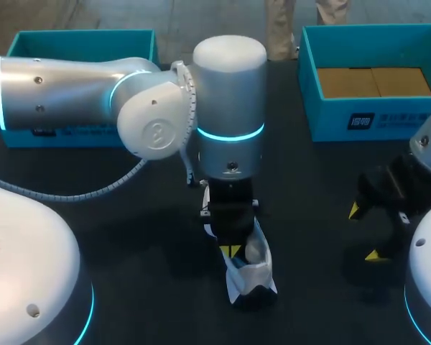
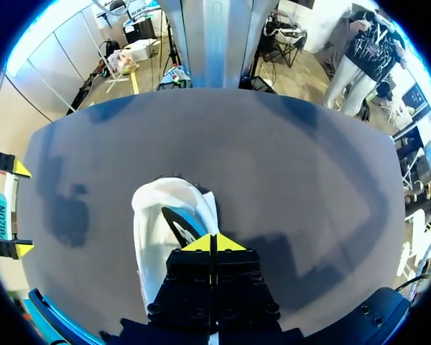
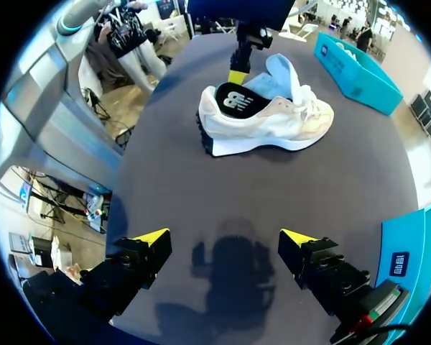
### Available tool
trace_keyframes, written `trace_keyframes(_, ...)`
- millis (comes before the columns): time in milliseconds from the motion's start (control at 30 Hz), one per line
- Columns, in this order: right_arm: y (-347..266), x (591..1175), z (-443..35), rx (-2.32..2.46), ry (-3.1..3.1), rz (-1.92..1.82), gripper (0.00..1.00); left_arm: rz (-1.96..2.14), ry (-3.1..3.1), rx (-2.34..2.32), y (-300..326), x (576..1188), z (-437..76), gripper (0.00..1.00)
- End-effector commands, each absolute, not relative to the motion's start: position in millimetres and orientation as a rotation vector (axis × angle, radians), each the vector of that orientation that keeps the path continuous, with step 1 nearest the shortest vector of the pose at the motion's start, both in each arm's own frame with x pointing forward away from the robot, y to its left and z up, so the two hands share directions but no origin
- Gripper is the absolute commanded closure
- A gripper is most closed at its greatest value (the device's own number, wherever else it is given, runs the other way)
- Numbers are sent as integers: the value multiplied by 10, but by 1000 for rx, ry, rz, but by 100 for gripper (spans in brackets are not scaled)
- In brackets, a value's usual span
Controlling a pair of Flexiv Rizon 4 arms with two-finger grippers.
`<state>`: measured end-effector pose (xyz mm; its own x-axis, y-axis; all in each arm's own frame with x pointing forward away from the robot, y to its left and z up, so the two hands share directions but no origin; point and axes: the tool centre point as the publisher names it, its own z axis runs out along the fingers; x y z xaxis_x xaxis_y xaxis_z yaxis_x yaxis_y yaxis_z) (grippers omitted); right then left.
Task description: Take the shoe out of the shoebox, open the shoe tongue, remove and reinsert the insole, then place the shoe into the shoebox
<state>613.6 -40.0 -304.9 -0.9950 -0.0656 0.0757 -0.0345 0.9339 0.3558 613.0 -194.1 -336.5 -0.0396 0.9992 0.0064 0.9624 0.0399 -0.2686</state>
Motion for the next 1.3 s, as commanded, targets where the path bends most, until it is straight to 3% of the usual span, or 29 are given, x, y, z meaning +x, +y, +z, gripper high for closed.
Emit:
trace_keyframes(33,-403,6121,-3050,77,-3008,-548,0,278,-2122,-2024,-1988,6130,-3467,100)
trace_keyframes(367,-403,6121,-3050,77,-3008,-548,0,282,-2151,-2004,-2041,6132,-3576,100)
trace_keyframes(900,-403,6121,-3050,77,-3008,-548,0,320,-2192,-2017,-2012,6152,-3340,100)
trace_keyframes(1300,-403,6121,-3050,77,-3008,-548,0,309,-2162,-2004,-2142,6117,-3646,100)
